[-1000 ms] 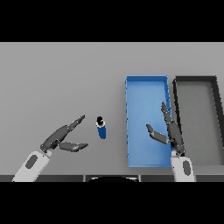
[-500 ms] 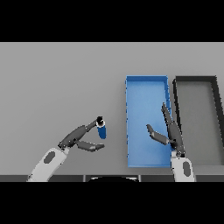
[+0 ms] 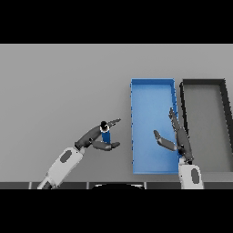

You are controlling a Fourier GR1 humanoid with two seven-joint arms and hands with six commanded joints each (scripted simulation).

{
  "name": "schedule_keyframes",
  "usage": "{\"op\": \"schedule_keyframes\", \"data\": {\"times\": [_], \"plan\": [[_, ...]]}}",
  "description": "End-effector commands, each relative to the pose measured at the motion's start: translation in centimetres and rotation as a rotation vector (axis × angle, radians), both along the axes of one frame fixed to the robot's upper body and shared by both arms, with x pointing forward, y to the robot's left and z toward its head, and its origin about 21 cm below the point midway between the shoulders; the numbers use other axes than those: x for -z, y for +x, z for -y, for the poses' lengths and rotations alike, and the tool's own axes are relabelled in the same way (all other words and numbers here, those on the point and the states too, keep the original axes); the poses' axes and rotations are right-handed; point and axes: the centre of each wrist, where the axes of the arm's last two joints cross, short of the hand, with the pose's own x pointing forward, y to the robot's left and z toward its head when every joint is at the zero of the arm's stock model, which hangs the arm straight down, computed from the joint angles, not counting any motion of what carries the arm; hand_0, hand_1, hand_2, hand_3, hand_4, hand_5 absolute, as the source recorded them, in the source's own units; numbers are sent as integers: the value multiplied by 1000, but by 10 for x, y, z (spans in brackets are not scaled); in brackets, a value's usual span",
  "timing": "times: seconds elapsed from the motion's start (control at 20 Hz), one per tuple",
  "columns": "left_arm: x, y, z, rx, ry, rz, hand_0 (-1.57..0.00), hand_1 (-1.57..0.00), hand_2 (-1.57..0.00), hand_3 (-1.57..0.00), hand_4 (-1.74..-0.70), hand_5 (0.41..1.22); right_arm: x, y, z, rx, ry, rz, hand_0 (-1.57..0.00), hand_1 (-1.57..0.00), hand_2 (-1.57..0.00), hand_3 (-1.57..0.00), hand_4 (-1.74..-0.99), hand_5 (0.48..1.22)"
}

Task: Pick up the blue pipe and place it into the blue bin.

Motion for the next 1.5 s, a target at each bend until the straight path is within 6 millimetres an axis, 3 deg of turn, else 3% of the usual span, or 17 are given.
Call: {"op": "schedule_keyframes", "data": {"times": [0.0, 0.1, 0.2, 0.3, 0.45, 0.7, 1.05, 1.45], "plan": [[5, -3, 2, -9, -39, -17, -17, -160, -290, -255, -1208, 607, -2, -2, 3, -2, -7, 12, 1, 1, 1, 1, -1261, 600], [9, -5, 6, -34, -91, -50, -443, -592, -699, -721, -1345, 828, -1, -1, 1, 0, -5, 9, 1, 1, 1, 1, -1259, 602], [10, -7, 9, -52, -98, -46, -849, -945, -1013, -1003, -1481, 969, 0, 0, -1, 1, -4, 6, 1, 1, 1, 1, -1261, 609], [11, -9, 14, -50, -113, -33, -1109, -1170, -1214, -1162, -1572, 1060, -2, 1, -1, 3, -4, 16, 1, 1, 1, 1, -1259, 614], [9, -11, 20, -54, -97, 21, -1334, -1366, -1388, -1307, -1649, 1139, -2, 2, -1, -11, -10, 14, 1, 1, 1, 1, -1255, 616], [-14, -14, 30, -17, -201, 121, -1493, -1504, -1511, -1415, -1706, 1194, -2, 3, -3, -9, -16, 17, 1, 1, 1, 1, -1248, 627], [-61, -9, 49, 71, -233, 174, -1555, -1557, -1558, -1446, -1723, 1215, -2, 3, 2, -9, -37, 34, 1, 1, 1, 1, -1216, 637], [-69, -16, 52, 111, -208, 154, -1568, -1569, -1569, -1443, -1729, 1219, 6, -2, 6, 1, -13, 1, 1, 1, 1, 1, -1174, 629]]}}
